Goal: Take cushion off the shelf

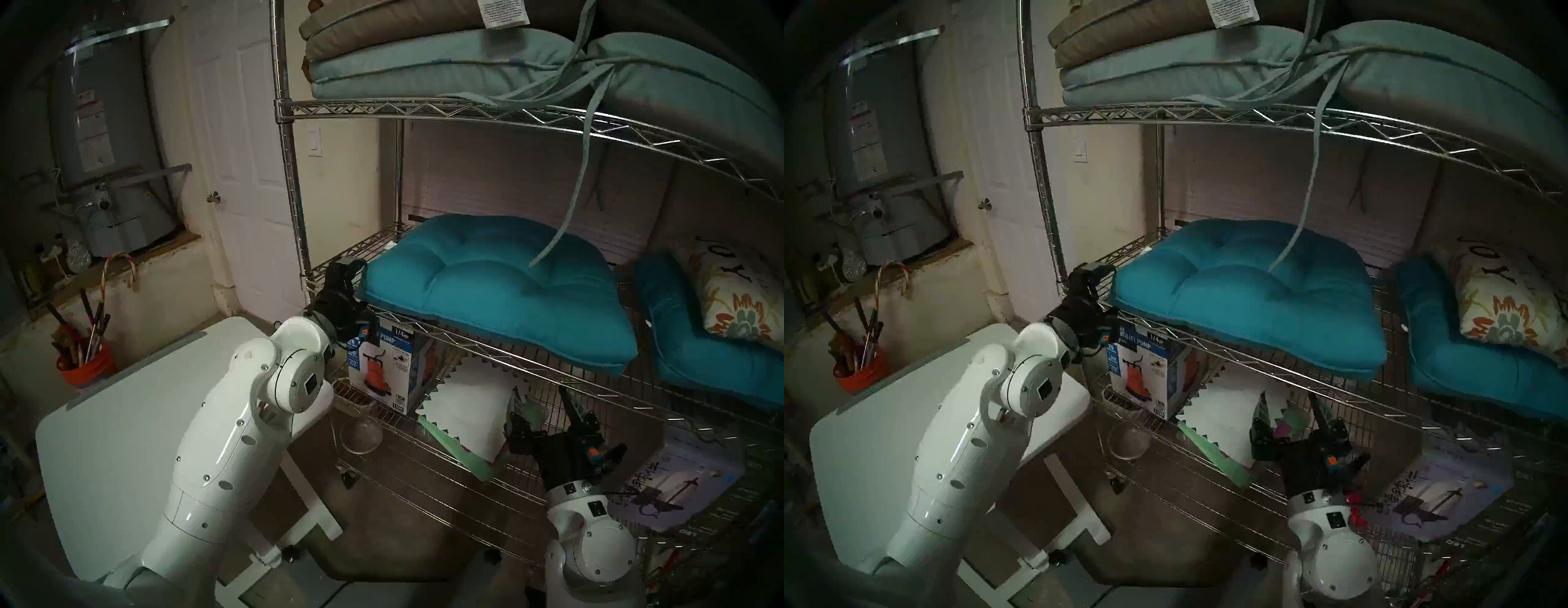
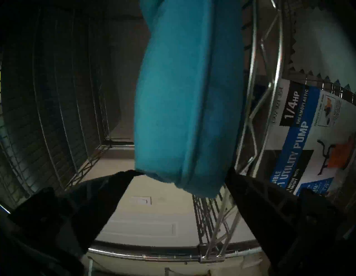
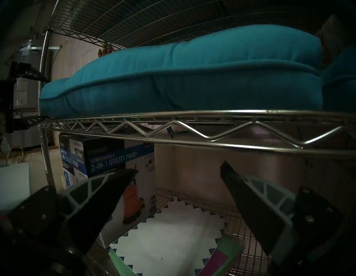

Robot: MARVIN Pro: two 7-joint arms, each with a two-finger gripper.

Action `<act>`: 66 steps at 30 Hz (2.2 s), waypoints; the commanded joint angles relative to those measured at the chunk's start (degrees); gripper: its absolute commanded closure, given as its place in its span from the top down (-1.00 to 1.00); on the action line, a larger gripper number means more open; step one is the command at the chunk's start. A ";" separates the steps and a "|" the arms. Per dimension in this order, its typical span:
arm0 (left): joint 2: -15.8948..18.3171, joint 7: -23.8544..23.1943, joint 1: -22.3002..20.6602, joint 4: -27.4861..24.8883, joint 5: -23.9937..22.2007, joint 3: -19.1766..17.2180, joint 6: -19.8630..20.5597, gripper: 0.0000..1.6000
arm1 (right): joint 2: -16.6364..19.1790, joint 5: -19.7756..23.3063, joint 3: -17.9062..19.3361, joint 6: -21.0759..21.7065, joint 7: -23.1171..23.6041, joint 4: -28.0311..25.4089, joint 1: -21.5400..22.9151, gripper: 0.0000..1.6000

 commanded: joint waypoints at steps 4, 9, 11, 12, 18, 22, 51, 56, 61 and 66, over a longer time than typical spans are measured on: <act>-0.23 -0.20 -2.22 0.00 -4.75 -1.80 -2.99 1.00 | 0.08 -0.04 -0.05 -0.22 0.08 -1.26 0.09 1.00; 0.27 1.21 -1.78 0.30 -6.87 -2.81 -5.01 -1.00 | 0.08 -0.04 -0.05 -0.22 0.08 -1.26 0.09 1.00; 0.43 1.59 -1.77 0.60 -7.65 -3.12 -6.10 -1.00 | 0.08 -0.04 -0.05 -0.22 0.08 -1.26 0.09 1.00; 0.39 1.97 -1.70 0.75 -7.91 -3.26 -6.53 -1.00 | 0.08 -0.04 -0.05 -0.22 0.08 -1.26 0.09 1.00; 0.35 2.90 -1.25 1.47 -8.13 -3.45 -7.83 -1.00 | 0.08 -0.04 -0.05 -0.21 0.08 -1.28 0.08 1.00; 0.76 3.06 -0.31 0.75 -8.46 -4.15 -8.21 -1.00 | 0.08 -0.04 -0.05 -0.21 0.08 -1.27 0.09 1.00; 7.53 4.45 8.69 -4.39 -13.69 -20.74 -12.69 -1.00 | 0.08 -0.03 -0.04 -0.26 0.07 -1.18 0.15 1.00; 7.62 4.28 9.66 -4.48 -14.78 -21.99 -14.04 -1.00 | 0.08 -0.04 -0.05 -0.23 0.08 -1.24 0.10 1.00; 7.09 4.22 10.69 -4.70 -14.93 -21.58 -14.63 -1.00 | 0.08 -0.04 -0.05 -0.21 0.08 -1.28 0.08 1.00; 6.29 4.66 10.45 -4.27 -14.54 -20.65 -14.66 -1.00 | 0.08 -0.04 -0.05 -0.21 0.08 -1.28 0.08 1.00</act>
